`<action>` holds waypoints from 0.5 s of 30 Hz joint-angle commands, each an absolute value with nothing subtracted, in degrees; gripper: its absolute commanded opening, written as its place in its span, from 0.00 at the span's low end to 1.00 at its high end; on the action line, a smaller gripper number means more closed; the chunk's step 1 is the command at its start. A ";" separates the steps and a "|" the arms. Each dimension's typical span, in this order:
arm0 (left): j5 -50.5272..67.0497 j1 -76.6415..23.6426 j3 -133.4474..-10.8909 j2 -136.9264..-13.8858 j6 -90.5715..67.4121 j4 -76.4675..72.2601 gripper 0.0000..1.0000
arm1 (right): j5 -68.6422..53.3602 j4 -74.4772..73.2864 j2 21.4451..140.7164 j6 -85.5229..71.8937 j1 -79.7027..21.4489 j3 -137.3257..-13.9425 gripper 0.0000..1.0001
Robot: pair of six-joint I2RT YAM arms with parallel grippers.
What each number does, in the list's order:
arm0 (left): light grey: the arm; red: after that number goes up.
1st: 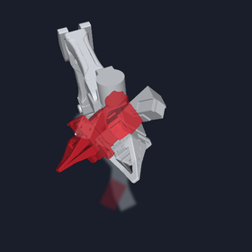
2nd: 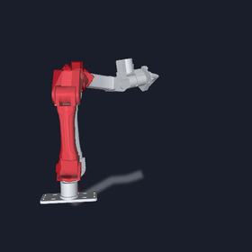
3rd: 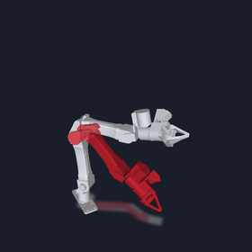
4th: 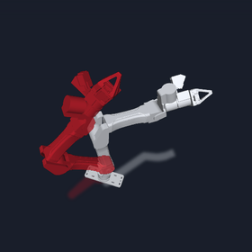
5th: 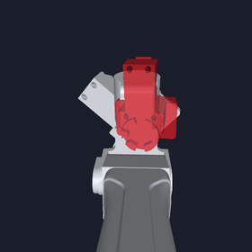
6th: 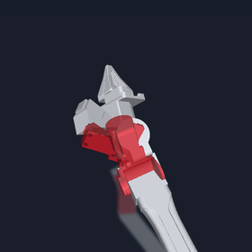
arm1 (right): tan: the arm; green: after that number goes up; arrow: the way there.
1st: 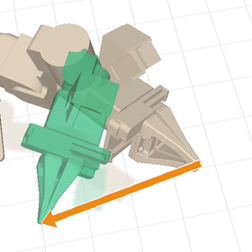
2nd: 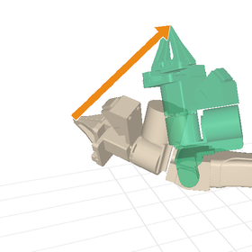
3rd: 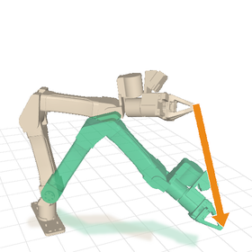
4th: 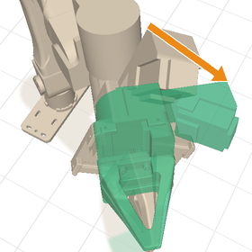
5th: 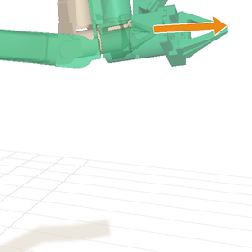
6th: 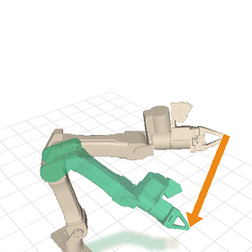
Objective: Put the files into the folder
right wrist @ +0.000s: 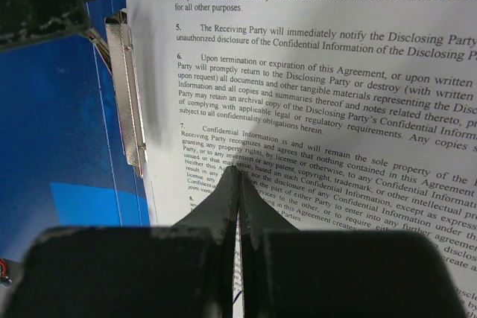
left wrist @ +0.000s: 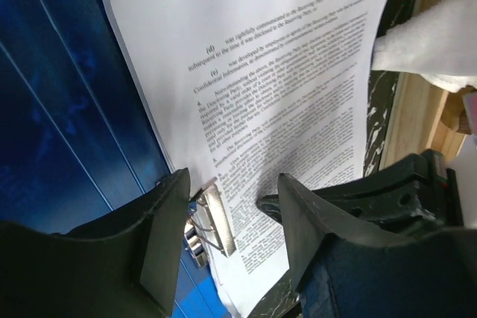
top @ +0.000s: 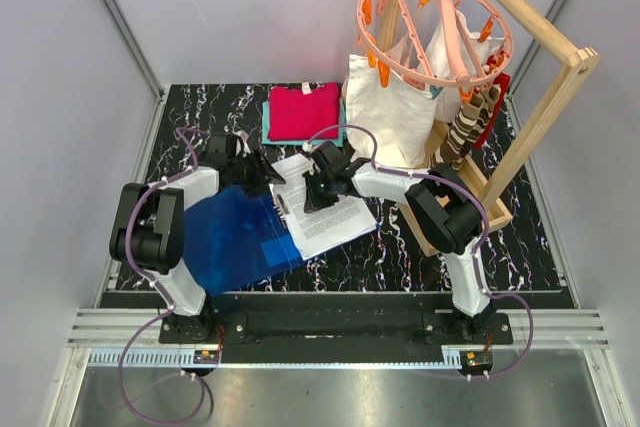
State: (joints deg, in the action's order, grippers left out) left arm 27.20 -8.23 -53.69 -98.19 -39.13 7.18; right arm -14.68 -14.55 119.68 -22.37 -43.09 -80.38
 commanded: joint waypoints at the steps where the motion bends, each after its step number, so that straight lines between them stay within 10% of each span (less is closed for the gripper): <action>1: 28.48 -9.67 -52.12 -93.52 -39.90 4.92 0.54 | -14.85 -14.06 121.29 -22.41 -43.51 -81.91 0.00; 9: 30.49 -12.92 -46.15 -90.36 -42.80 2.38 0.54 | -15.99 -13.27 121.47 -24.78 -43.51 -82.26 0.00; 15: 26.81 -12.66 -47.71 -81.04 -39.56 10.61 0.61 | -16.00 -13.09 118.39 -26.19 -43.51 -82.62 0.19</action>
State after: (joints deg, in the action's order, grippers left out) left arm 28.32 -12.88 -44.34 -88.47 -41.91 6.79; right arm -16.16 -14.22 120.18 -25.08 -43.11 -80.79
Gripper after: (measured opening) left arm 0.584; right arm 0.139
